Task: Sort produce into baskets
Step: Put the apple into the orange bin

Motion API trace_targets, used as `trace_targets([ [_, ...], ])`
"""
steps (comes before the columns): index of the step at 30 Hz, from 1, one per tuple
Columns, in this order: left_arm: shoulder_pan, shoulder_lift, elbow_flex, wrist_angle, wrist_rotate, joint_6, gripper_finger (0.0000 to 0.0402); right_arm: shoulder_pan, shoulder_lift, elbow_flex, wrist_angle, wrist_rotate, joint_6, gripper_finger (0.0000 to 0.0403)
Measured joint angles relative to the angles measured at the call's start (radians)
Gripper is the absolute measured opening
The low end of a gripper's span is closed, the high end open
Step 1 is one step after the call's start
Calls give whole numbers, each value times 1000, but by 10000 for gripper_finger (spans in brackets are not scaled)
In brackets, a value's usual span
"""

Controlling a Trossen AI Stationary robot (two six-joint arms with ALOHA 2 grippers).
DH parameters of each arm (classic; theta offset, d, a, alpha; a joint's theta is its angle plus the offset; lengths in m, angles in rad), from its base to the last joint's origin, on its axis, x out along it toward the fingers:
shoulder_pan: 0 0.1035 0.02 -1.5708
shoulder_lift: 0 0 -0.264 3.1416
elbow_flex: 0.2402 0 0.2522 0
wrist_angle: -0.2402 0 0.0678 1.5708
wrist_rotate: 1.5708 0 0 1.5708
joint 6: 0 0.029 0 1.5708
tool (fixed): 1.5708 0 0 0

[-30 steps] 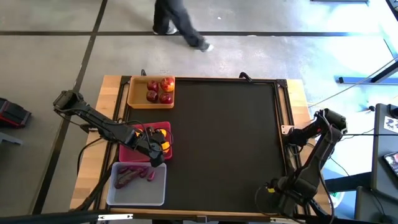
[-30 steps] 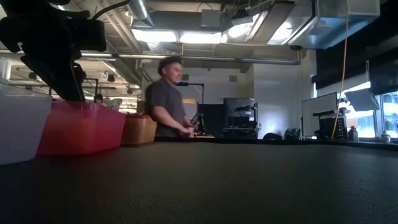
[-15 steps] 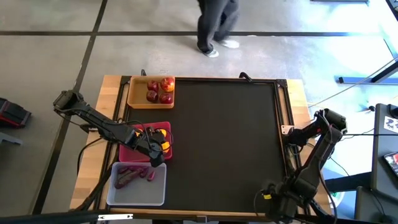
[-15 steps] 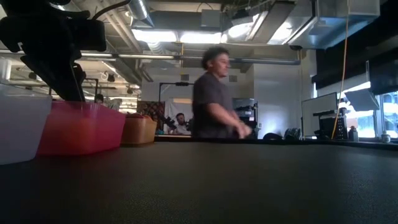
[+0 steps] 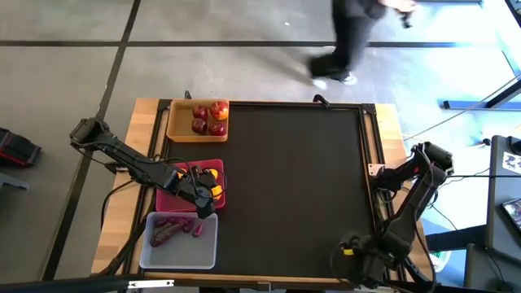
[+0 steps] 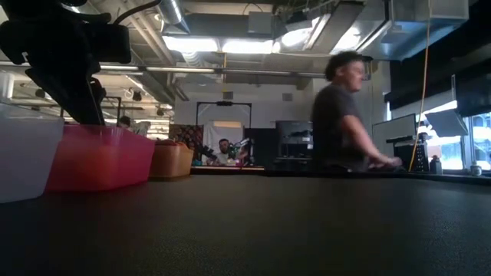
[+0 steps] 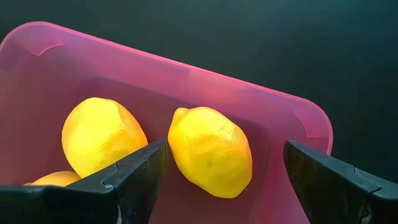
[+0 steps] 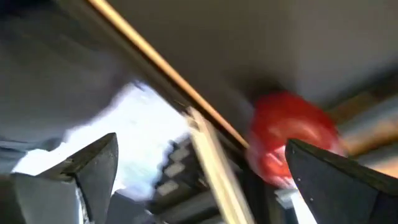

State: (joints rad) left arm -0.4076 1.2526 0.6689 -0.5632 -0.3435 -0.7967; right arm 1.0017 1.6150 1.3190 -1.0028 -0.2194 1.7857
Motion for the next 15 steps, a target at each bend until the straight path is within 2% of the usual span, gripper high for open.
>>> trace_targets([
  [4,0,0,0,0,0,0,315,31,0,-1,-86,-39,14,390],
  [10,0,0,0,0,0,0,315,67,0,-69,-54,-64,17,390],
  [15,0,0,0,0,0,0,315,82,1,-136,6,-127,17,390],
])
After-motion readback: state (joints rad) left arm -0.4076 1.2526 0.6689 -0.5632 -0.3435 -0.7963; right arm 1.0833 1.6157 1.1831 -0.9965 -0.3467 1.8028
